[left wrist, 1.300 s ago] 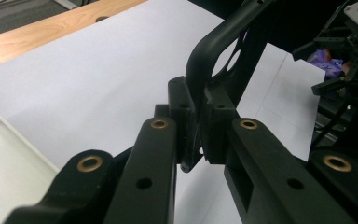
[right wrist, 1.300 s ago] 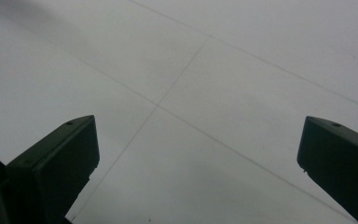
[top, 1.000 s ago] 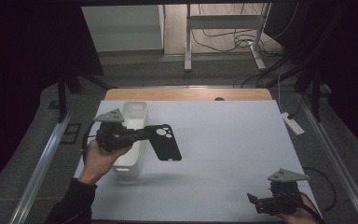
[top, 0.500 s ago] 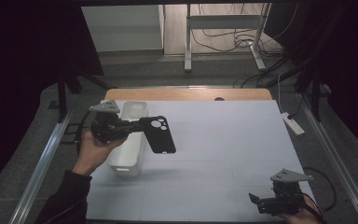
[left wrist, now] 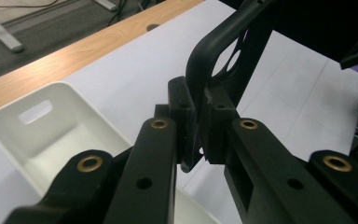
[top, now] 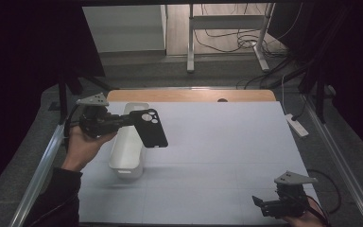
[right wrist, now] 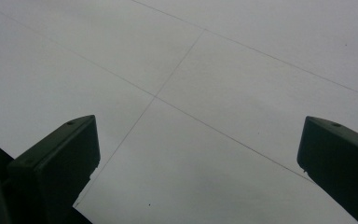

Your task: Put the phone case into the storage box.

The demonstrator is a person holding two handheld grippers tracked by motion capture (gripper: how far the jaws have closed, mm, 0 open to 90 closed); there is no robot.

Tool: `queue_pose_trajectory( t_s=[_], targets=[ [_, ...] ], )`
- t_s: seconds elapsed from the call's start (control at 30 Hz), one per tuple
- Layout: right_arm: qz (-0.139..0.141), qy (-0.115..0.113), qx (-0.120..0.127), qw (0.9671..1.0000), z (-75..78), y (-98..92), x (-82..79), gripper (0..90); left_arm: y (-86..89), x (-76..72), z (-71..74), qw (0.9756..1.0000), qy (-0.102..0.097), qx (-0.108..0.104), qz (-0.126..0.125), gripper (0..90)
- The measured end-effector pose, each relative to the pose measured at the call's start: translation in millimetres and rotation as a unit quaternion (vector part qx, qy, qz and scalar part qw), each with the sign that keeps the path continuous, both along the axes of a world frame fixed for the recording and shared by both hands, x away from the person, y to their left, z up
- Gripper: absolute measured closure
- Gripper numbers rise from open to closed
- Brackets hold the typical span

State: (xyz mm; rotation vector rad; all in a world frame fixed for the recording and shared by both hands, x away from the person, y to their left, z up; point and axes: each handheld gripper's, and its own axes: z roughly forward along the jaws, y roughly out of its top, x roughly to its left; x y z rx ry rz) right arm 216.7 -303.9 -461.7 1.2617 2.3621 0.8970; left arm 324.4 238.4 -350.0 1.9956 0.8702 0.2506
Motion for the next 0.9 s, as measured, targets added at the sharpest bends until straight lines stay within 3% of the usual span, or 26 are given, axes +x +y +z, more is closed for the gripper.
queue_pose_trajectory(
  t_s=[0.47, 0.9],
  targets=[
    [0.006, 0.001, -0.003, 1.0000, -0.3, 0.8, 0.0, 0.0, 27.1, 6.5, 7.8, 0.9994, -0.008, 0.015, 0.030, 83.9],
    [0.010, 0.004, -0.004, 0.9999, -0.7, 1.3, 0.3, 0.0, 46.4, 14.5, 6.0, 0.9979, -0.007, 0.031, 0.057, 83.9]
  ],
)
